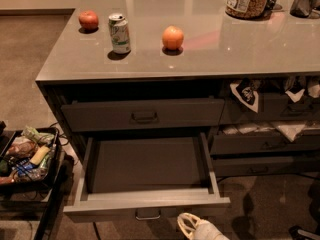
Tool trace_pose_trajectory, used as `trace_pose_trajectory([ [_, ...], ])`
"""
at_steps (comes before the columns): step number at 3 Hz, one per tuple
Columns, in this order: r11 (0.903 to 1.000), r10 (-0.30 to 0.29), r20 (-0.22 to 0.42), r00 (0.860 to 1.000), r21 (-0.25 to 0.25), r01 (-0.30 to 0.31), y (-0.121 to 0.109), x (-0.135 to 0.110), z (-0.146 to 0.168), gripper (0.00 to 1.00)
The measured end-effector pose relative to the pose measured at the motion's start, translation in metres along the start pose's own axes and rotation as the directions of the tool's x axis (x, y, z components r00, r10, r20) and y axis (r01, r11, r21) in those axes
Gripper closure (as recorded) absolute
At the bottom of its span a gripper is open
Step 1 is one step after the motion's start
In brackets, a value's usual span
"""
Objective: Close middle drawer
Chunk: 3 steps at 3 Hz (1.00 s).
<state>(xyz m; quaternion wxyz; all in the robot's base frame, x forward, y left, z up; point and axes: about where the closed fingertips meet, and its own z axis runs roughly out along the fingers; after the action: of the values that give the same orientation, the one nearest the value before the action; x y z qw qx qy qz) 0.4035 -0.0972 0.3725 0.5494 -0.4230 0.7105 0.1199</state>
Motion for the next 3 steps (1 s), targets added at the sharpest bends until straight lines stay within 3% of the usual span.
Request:
trace_pose_trajectory([
  [1,0.9998,-0.007,-0.006,1.0,0.02,0.007,-0.002,0.017,0.014,1.0],
  [3,0.9959,-0.06,0.007,0.998,0.068,0.059,-0.032,0.019,0.039,1.0],
])
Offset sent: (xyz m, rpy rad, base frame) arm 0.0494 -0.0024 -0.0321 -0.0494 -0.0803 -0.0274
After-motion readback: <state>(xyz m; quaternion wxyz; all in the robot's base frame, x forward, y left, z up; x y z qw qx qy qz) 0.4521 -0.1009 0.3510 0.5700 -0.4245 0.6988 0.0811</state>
